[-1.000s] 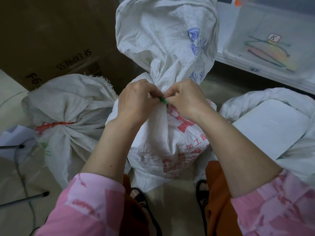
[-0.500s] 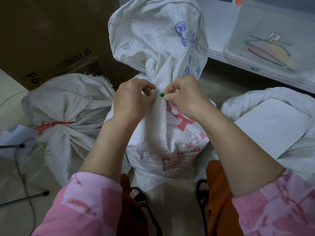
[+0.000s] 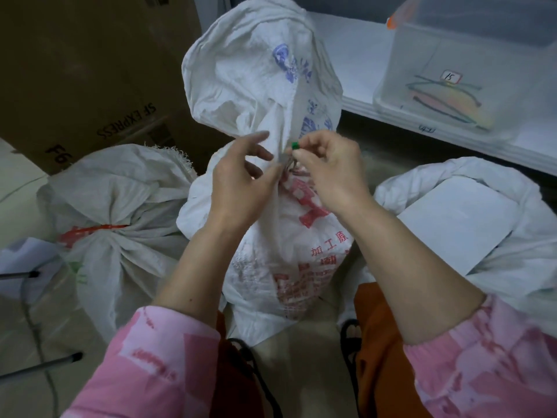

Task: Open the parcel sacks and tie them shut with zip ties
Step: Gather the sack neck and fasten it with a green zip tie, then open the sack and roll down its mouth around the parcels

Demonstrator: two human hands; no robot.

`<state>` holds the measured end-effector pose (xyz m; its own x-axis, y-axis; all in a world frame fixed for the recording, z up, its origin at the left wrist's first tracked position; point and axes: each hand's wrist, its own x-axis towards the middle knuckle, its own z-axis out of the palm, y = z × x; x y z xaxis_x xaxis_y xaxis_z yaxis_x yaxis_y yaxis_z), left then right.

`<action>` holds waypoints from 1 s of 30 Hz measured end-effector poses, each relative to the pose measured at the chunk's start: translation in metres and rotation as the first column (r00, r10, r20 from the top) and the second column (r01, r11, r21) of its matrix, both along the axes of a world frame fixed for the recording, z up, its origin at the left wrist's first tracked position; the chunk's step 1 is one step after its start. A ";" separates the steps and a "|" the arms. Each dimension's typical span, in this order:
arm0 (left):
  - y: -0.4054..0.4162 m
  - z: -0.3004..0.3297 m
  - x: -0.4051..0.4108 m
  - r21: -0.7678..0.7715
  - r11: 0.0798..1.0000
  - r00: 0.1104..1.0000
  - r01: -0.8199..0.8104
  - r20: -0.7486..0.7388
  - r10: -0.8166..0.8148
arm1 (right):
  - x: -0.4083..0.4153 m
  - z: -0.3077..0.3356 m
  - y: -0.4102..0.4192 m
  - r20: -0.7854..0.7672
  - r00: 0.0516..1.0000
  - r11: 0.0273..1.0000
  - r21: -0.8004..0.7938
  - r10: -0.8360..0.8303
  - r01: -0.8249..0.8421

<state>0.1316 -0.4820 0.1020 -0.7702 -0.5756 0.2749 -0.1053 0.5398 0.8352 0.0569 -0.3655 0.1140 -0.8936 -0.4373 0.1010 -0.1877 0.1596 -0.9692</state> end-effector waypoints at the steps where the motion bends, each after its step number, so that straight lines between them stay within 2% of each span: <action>1: 0.008 0.001 0.001 0.014 0.998 0.998 0.065 0.006 -0.065 | 0.003 0.005 0.007 0.032 0.999 0.996 -0.084 -0.008 0.011; 4: 0.033 0.005 0.002 0.071 0.969 0.969 0.238 0.047 -0.241 | 0.011 0.020 0.031 0.102 0.994 0.954 -0.292 -0.039 0.067; 7: 0.059 0.015 0.003 0.145 0.930 0.933 0.338 0.076 -0.351 | 0.017 0.035 0.056 0.105 0.992 0.909 -0.402 -0.076 0.112; 10: 0.079 0.025 0.004 0.219 0.927 0.945 0.304 0.053 -0.322 | 0.017 0.047 0.081 0.054 0.987 0.895 -0.414 -0.154 0.163; 12: 0.091 0.030 0.005 0.234 0.932 0.954 0.276 0.053 -0.296 | 0.011 0.053 0.098 0.079 0.971 0.885 -0.400 -0.227 0.240; 16: 0.111 0.039 0.002 0.193 0.950 0.959 0.245 0.096 -0.266 | -0.003 0.055 0.132 0.212 0.937 0.870 -0.358 -0.279 0.340; 19: 0.124 0.045 -0.012 0.212 0.967 0.976 0.145 0.132 -0.175 | -0.018 0.051 0.154 0.316 0.889 0.829 -0.353 -0.330 0.433; 22: 0.137 0.053 -0.040 0.167 0.978 0.979 0.124 0.139 -0.148 | -0.038 0.052 0.170 0.443 0.820 0.745 -0.392 -0.362 0.540; 26: 0.151 0.079 -0.095 0.058 0.994 0.993 0.097 0.054 -0.100 | -0.076 0.068 0.185 0.626 0.730 0.540 -0.527 -0.277 0.656; 28: 0.152 0.095 -0.124 0.003 0.998 0.998 0.058 0.035 -0.058 | -0.103 0.077 0.189 0.661 0.713 0.439 -0.582 -0.235 0.684; 30: 0.150 0.107 -0.153 -0.053 0.997 0.999 0.048 0.023 -0.047 | -0.133 0.085 0.190 0.663 0.714 0.383 -0.614 -0.225 0.690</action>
<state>-0.0215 -0.3324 0.2091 -0.8023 -0.5229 0.2878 -0.0958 0.5887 0.8026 -0.0760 -0.1759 0.1985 -0.9518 0.1244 -0.2804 0.0880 -0.7648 -0.6382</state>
